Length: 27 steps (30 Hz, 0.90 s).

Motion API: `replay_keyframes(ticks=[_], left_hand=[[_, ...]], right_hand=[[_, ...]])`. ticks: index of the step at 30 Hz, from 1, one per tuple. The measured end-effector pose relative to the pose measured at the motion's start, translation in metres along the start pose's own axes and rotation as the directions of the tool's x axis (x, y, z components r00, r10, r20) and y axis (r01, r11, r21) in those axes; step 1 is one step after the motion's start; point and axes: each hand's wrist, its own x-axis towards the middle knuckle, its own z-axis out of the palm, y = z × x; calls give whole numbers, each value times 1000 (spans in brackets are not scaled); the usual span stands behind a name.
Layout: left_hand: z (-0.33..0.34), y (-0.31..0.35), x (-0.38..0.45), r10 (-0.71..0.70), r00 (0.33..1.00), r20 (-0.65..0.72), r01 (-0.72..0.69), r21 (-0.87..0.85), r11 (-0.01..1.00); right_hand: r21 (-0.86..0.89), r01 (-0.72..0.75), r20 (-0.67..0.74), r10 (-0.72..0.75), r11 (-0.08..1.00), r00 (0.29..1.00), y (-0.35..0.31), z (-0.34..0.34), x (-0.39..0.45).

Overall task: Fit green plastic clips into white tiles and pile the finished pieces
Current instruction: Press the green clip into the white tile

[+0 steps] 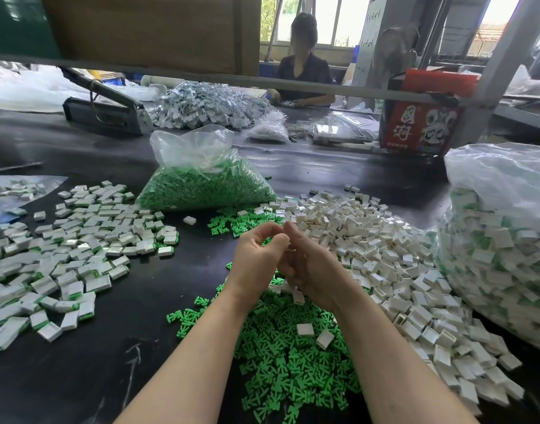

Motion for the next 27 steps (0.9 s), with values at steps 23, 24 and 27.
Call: replay_keyframes(ticks=[23, 24, 27], left_hand=[[10, -4, 1, -146, 985, -96, 132, -132, 982], [9, -5, 1, -149, 984, -93, 136, -132, 982], [9, -5, 1, -151, 985, -87, 138, -134, 981]], right_hand=[[20, 5, -70, -3, 1000, 998, -4, 9, -6], [22, 6, -70, -4, 1000, 998, -5, 8, -6], [20, 5, -82, -4, 1000, 997, -4, 9, -6]])
